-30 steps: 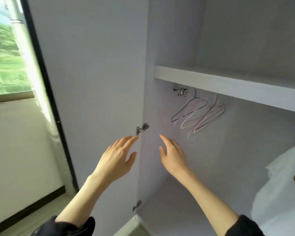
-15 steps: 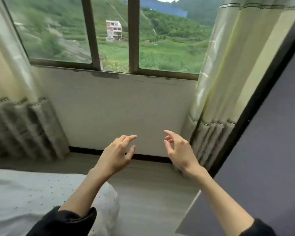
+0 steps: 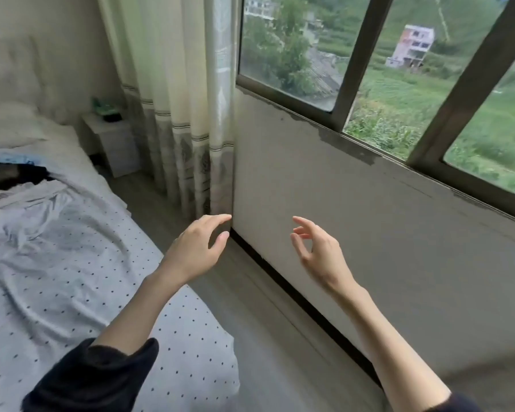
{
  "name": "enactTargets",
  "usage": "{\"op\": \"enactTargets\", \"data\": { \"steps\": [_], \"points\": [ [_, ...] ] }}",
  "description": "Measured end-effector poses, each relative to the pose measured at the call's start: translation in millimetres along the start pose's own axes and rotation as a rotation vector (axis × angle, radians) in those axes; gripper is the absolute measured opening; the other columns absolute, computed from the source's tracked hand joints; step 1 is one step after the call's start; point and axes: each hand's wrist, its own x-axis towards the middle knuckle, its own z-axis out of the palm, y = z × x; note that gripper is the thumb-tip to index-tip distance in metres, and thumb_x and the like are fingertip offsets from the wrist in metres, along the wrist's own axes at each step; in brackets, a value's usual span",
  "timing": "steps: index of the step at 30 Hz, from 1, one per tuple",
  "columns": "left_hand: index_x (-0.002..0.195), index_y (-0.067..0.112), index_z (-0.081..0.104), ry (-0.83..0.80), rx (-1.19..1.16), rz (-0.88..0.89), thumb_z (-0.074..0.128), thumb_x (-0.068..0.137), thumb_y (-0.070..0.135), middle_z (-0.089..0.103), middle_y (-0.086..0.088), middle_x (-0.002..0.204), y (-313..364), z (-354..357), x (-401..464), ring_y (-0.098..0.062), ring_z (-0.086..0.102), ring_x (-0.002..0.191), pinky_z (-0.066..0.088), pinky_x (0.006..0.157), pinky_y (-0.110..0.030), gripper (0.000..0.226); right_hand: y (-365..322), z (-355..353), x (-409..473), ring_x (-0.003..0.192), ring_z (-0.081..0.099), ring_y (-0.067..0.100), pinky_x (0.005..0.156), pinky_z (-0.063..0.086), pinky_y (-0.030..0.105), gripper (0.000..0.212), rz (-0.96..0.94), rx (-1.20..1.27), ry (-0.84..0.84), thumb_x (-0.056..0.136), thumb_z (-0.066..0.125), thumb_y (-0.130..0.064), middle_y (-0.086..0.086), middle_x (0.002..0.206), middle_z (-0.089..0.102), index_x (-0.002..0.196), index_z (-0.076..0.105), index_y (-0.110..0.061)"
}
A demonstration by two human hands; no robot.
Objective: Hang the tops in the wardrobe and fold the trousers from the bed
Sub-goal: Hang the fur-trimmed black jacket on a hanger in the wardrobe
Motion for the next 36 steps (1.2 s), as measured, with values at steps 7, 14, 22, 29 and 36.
{"op": "enactTargets", "data": {
  "steps": [7,14,22,29,36],
  "points": [
    [0.132,0.028,0.048,0.19,-0.045,-0.345,0.044,0.097,0.028,0.05,0.014,0.13,-81.2,14.4,45.2,0.0,0.044,0.11,0.032,0.092,-0.018,0.035,-4.7,56.6,144.3,0.101,0.056,0.013,0.082,0.034,0.017,0.037,-0.252,0.012,-0.227,0.096,0.049,-0.02,-0.001,0.113,0.062,0.133,0.05,-0.018],
    [0.132,0.026,0.048,0.347,-0.125,-0.543,0.043,0.097,0.027,0.049,0.015,0.13,-154.5,19.3,146.7,-0.003,0.045,0.121,0.033,0.099,-0.02,0.035,-32.8,139.3,303.6,0.112,0.055,0.014,0.096,0.038,0.024,0.038,-0.367,0.063,-0.495,0.097,0.048,-0.019,0.0,0.116,0.063,0.134,0.048,-0.016],
    [0.133,0.019,0.048,0.539,-0.018,-0.806,0.046,0.097,0.023,0.05,0.007,0.135,-242.6,-34.3,197.8,-0.008,0.046,0.124,0.032,0.098,-0.018,0.037,-98.3,244.6,445.0,0.108,0.059,0.018,0.095,0.043,0.028,0.035,-0.542,0.107,-0.719,0.096,0.05,-0.019,0.001,0.112,0.066,0.13,0.051,-0.015],
    [0.136,0.017,0.045,0.691,0.053,-1.031,0.044,0.097,0.02,0.049,0.001,0.137,-318.8,-71.8,236.1,-0.011,0.045,0.125,0.032,0.099,-0.019,0.038,-168.6,344.6,540.9,0.106,0.06,0.022,0.089,0.042,0.024,0.035,-0.767,0.112,-0.915,0.096,0.049,-0.017,0.004,0.114,0.065,0.131,0.052,-0.013],
    [0.138,0.025,0.042,0.81,0.027,-1.14,0.043,0.098,0.025,0.045,0.011,0.136,-387.8,-111.4,294.2,0.003,0.039,0.118,0.03,0.098,-0.017,0.04,-264.9,430.9,636.9,0.108,0.059,0.021,0.092,0.042,0.026,0.037,-0.924,0.104,-1.054,0.096,0.05,-0.016,0.004,0.113,0.065,0.133,0.051,-0.012]
  ]
}}
